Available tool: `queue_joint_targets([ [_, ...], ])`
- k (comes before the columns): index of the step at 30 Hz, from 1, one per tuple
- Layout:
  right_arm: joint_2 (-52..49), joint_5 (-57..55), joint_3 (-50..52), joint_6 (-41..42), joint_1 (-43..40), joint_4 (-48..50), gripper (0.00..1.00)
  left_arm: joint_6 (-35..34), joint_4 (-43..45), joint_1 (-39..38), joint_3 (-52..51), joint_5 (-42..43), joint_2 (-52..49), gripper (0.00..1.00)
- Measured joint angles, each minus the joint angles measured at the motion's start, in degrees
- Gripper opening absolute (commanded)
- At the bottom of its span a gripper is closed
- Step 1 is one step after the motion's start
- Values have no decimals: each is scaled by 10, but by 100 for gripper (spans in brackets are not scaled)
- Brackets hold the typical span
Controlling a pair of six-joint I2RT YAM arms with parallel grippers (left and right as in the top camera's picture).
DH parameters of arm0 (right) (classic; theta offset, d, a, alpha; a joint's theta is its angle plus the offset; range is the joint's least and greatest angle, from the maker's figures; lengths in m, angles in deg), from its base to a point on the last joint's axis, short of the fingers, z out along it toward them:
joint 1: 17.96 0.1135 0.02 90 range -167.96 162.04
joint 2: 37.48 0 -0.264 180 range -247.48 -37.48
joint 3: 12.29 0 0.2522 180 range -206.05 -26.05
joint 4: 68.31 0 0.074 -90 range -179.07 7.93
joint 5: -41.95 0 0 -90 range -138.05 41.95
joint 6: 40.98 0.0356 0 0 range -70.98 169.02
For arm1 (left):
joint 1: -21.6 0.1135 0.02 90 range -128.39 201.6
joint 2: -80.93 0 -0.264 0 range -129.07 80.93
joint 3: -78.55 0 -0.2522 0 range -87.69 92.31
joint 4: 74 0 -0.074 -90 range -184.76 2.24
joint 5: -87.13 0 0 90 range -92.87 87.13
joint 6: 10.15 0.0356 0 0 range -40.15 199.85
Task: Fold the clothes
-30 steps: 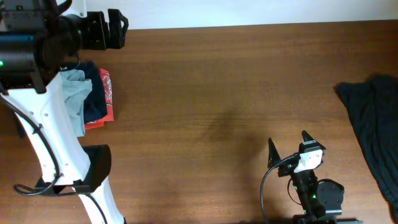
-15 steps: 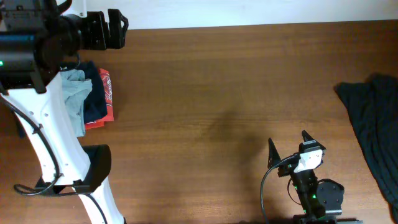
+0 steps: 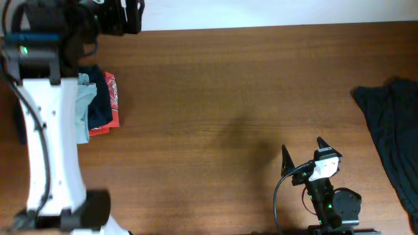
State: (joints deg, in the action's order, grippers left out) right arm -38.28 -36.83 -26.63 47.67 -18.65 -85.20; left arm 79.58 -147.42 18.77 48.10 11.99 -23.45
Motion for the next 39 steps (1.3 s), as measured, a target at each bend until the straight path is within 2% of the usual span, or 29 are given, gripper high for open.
queue_joint_targets([
  [4, 0, 0, 0, 0, 0, 0, 99, 0, 165, -5, -238, 2, 141, 99],
  [11, 1, 0, 0, 0, 0, 0, 99, 16, 343, -5, -535, -1, 286, 99],
  [20, 2, -2, 0, 0, 0, 0, 99, 50, 669, -5, -914, -4, 497, 99],
  [23, 1, -3, 0, 0, 0, 0, 99, 54, 732, -5, -1027, -21, 587, 99],
  [30, 2, -5, 0, 0, 0, 0, 99, 54, 737, -5, -1191, -59, 735, 99],
  [39, 2, -5, 0, 0, 0, 0, 99, 54, 741, -5, -1311, -79, 879, 99],
])
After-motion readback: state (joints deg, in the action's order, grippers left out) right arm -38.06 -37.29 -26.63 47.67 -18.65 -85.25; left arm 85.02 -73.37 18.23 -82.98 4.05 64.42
